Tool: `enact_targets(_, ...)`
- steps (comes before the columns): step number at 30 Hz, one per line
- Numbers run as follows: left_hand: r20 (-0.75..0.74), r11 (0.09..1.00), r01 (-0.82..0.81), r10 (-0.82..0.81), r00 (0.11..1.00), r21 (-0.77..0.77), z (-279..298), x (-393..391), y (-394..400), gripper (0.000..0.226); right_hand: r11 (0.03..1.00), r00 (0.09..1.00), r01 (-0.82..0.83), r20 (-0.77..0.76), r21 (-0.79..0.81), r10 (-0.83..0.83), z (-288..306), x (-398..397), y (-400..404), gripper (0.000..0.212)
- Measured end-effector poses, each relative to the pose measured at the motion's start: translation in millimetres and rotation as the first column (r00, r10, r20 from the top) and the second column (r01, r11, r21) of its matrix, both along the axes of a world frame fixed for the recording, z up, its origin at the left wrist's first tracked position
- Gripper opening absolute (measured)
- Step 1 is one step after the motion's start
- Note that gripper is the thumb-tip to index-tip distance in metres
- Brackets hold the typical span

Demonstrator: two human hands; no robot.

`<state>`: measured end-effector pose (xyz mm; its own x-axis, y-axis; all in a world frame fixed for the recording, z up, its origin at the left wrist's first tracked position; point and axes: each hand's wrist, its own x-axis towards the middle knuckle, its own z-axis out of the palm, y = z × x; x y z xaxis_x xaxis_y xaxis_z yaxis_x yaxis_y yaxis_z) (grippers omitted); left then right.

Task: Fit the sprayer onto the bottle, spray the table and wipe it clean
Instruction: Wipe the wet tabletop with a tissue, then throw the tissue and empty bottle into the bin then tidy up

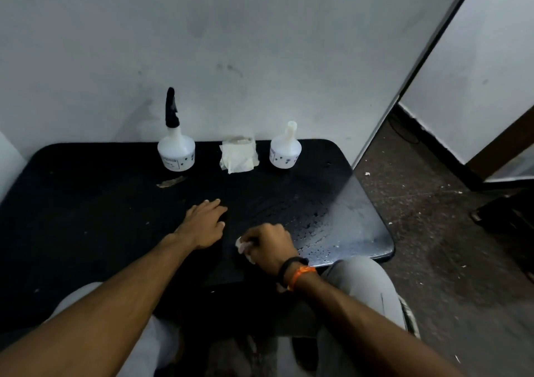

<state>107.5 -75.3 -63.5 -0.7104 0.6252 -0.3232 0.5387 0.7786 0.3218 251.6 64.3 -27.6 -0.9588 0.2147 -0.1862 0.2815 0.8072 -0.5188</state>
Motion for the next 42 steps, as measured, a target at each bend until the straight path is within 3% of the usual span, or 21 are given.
enact_targets(7,0.001,0.980,0.027,-0.028,1.000,-0.199,5,17,11,0.068,0.952,0.952,0.283,-0.084,-0.117,-0.293,27,15,67,0.009)
enact_targets(11,0.070,0.966,0.071,-0.055,0.996,-0.248,20,30,33,0.069,0.851,0.866,0.453,-0.096,-0.266,-0.491,36,35,105,0.016)
enact_targets(15,0.063,0.985,0.133,-0.127,0.990,-0.107,43,47,72,0.064,0.731,0.766,0.568,-0.080,-0.379,-0.637,35,64,140,0.005)
enact_targets(19,0.028,0.966,0.253,-0.254,0.967,0.047,75,76,136,0.050,0.651,0.694,0.642,-0.055,-0.405,-0.718,22,107,172,0.020)
enact_targets(21,0.012,0.950,0.300,-0.302,0.953,0.085,89,93,167,0.052,0.600,0.641,0.681,-0.055,-0.419,-0.766,17,129,182,0.009)
enact_targets(25,0.008,0.900,0.407,-0.414,0.910,0.157,103,133,222,0.048,0.543,0.564,0.745,-0.069,-0.389,-0.823,13,167,200,0.021)
enact_targets(28,0.034,0.868,0.471,-0.481,0.876,0.154,99,165,252,0.049,0.501,0.539,0.757,-0.031,-0.419,-0.842,12,190,210,0.007)
enact_targets(36,0.128,0.827,0.552,-0.562,0.817,0.111,47,223,283,0.041,0.492,0.528,0.811,0.036,-0.317,-0.848,-12,232,222,0.026)
enact_targets(39,0.158,0.809,0.580,-0.587,0.794,0.094,25,239,287,0.052,0.486,0.524,0.832,0.091,-0.268,-0.847,-34,246,225,0.024)
enact_targets(42,0.152,0.786,0.612,-0.617,0.772,0.085,6,250,293,0.045,0.448,0.478,0.865,0.101,-0.226,-0.872,-57,253,229,0.022)
